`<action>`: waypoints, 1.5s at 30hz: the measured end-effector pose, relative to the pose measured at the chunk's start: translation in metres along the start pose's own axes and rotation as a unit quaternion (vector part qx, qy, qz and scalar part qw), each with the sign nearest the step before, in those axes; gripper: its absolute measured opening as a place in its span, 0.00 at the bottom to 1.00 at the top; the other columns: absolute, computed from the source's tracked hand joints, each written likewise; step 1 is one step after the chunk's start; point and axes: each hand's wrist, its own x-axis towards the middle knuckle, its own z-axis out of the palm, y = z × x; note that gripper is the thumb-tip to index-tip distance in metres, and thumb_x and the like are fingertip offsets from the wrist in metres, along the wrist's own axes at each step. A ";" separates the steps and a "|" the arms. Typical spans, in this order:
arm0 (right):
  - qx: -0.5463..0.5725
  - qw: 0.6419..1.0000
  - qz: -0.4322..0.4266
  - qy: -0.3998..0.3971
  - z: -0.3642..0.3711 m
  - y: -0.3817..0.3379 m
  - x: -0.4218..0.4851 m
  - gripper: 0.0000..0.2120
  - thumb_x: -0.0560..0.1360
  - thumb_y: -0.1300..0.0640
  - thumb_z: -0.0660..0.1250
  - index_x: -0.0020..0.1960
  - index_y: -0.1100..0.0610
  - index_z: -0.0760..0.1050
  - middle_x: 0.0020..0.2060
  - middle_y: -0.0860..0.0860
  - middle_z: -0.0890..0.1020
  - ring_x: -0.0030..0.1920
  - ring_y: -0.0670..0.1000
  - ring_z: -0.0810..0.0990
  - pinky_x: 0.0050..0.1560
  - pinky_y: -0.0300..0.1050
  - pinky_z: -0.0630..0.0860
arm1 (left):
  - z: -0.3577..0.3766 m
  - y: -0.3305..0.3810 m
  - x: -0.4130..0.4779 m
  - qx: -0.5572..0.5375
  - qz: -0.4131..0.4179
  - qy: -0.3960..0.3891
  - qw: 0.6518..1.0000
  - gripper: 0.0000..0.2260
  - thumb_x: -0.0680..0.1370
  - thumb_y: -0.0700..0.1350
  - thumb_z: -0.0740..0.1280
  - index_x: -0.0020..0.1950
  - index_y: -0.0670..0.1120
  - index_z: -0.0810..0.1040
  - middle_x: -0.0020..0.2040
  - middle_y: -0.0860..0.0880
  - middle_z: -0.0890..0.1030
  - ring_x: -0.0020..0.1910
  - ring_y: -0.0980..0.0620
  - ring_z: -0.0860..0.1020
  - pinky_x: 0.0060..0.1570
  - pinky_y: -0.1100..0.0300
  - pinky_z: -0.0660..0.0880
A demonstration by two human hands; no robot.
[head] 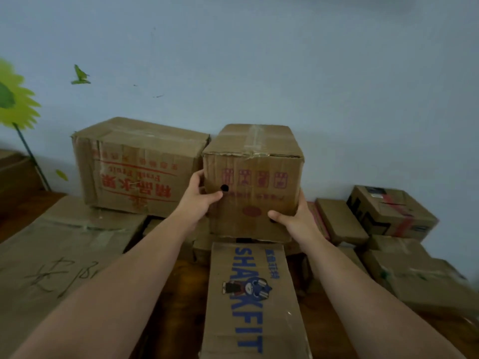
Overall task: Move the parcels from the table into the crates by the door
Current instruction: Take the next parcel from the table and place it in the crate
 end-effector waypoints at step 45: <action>0.154 0.978 -0.137 -0.019 -0.099 -0.095 -0.036 0.48 0.55 0.36 0.75 0.71 0.45 0.62 0.55 0.43 0.80 0.50 0.43 0.82 0.38 0.35 0.79 | 0.055 0.102 -0.058 0.027 0.098 -0.052 0.993 0.22 0.72 0.58 0.66 0.65 0.55 0.71 0.47 0.54 0.84 0.43 0.55 0.83 0.33 0.61 0.79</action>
